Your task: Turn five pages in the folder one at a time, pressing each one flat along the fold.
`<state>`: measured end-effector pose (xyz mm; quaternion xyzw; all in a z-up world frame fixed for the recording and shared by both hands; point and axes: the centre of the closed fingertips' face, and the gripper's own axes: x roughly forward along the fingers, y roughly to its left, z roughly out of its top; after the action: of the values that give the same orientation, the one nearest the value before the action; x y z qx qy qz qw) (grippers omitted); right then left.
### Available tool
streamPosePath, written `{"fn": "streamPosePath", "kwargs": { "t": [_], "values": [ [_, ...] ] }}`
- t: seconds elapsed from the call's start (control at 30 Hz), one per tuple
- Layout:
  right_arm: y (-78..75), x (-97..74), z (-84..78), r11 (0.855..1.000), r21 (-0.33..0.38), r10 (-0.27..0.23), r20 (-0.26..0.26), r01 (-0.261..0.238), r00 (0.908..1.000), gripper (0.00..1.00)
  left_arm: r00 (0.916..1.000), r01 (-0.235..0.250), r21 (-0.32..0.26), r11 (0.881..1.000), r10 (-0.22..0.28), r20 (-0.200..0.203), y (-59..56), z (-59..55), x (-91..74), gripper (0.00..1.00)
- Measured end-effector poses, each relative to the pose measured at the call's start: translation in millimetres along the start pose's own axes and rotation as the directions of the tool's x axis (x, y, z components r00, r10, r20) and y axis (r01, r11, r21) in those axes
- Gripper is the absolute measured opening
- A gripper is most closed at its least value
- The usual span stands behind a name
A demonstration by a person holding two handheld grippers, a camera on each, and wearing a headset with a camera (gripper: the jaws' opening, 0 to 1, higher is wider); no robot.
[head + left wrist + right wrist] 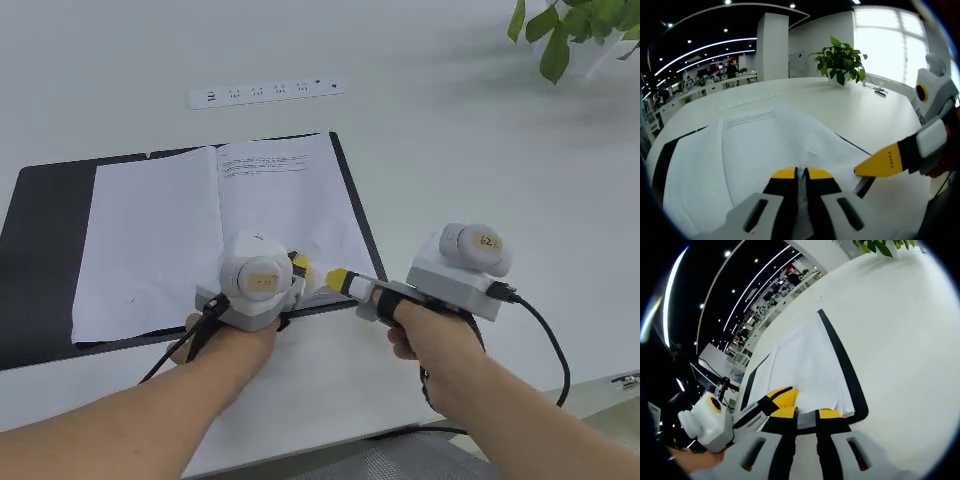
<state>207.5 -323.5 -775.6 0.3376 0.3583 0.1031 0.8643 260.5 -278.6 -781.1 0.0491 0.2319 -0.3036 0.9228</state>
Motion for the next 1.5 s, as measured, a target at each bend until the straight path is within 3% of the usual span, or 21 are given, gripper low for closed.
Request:
{"fn": "streamPosePath", "kwargs": {
  "t": [0.1,0.23,0.43,0.47,0.5,0.6,0.7,0.9,1.23,1.5],
  "values": [
    [-2.2,0.7,0.2,1.0,0.007,-0.006,0.009,0.006,0.9999,0.01,1.0,0.0,0.002,1.0,0.0,-0.002,-0.1,0.1,0.0,0.04],
    [0.9,0.1,-0.8,1.0,0.0,-0.007,0.024,0.007,0.9997,0.0,1.0,0.0,0.004,1.0,0.0,-0.008,-0.2,0.2,0.2,0.04],
    [5.1,-4.5,2.5,1.0,-0.008,0.012,0.042,-0.012,0.999,0.0,0.9991,0.005,-0.053,0.999,-0.007,-0.042,-1.3,1.5,-3.3,0.06],
    [5.8,-5.1,3.2,1.0,-0.011,0.015,0.045,-0.014,0.9989,0.0,0.9988,0.011,-0.05,0.999,-0.013,-0.047,-1.7,1.3,-4.9,0.08],
    [8.5,-6.3,4.4,1.0,-0.011,0.025,0.052,-0.025,0.9983,0.0,0.9974,0.035,0.006,0.999,-0.035,-0.063,-3.6,-0.6,-7.9,0.1],
    [14.8,-8.4,5.3,0.999,-0.024,0.043,0.056,-0.042,0.9975,0.0,0.9956,0.038,0.081,0.996,-0.031,-0.089,-0.6,-4.3,-16.2,0.17],
    [22.9,-12.0,8.0,0.998,-0.024,0.063,0.067,-0.062,0.9957,0.0,0.9955,0.025,0.06,0.998,-0.019,-0.093,6.8,-2.6,-30.0,0.21],
    [44.0,-19.8,13.0,0.994,-0.053,0.103,0.08,-0.099,0.9914,0.0,0.9972,0.004,0.101,0.995,0.004,-0.074,18.4,2.2,-57.5,0.22],
    [79.7,-30.9,13.8,0.987,-0.095,0.142,0.121,-0.131,0.9824,0.0,0.9994,-0.033,0.107,0.994,0.034,-0.009,40.0,24.0,-99.8,0.23],
    [95.7,-31.0,9.5,0.984,-0.122,0.148,0.131,-0.132,0.9803,0.0,0.9965,-0.075,0.107,0.991,0.071,0.044,68.7,35.4,-134.5,0.22]
  ]
}}
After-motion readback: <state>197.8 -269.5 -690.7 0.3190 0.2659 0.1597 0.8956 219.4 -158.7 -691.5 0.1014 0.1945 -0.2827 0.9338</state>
